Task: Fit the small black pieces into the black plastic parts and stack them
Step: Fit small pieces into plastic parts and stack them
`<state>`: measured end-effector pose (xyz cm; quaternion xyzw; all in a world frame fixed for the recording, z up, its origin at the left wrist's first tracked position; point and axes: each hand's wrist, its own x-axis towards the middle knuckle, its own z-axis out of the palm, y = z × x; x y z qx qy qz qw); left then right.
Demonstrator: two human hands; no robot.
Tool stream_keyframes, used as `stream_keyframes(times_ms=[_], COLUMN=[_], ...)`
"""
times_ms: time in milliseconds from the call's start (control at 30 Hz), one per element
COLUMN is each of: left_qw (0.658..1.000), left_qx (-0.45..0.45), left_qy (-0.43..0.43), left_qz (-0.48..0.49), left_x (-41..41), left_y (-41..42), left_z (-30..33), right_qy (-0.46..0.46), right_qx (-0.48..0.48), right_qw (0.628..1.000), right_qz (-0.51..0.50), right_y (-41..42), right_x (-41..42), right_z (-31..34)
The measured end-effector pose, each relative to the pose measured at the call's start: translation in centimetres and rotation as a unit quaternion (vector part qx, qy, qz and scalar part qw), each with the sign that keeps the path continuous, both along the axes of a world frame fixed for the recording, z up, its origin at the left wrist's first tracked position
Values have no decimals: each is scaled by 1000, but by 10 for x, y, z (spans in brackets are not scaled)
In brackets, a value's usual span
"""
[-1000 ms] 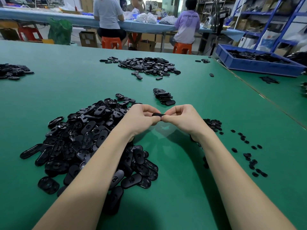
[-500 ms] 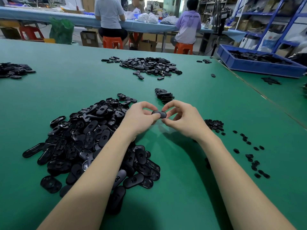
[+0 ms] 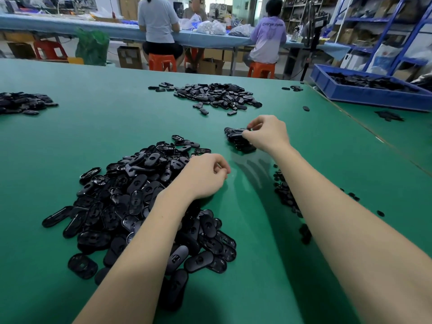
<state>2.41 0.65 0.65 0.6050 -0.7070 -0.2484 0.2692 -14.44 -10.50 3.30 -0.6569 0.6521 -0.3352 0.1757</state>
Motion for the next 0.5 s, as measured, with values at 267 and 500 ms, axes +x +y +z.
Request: stream_keyframes(times_ms=[267, 500], left_qw=[1000, 1000], left_qx=[14, 11], left_qy=[6, -8], left_qz=[-13, -13], left_x=[2, 1], left_y=[-1, 0], left_z=[0, 1], right_qy=[46, 41], right_qx=[80, 70], right_qw=[995, 996], right_qz=[-32, -25], right_y=[-26, -18], right_x=[13, 8], right_z=[-10, -13])
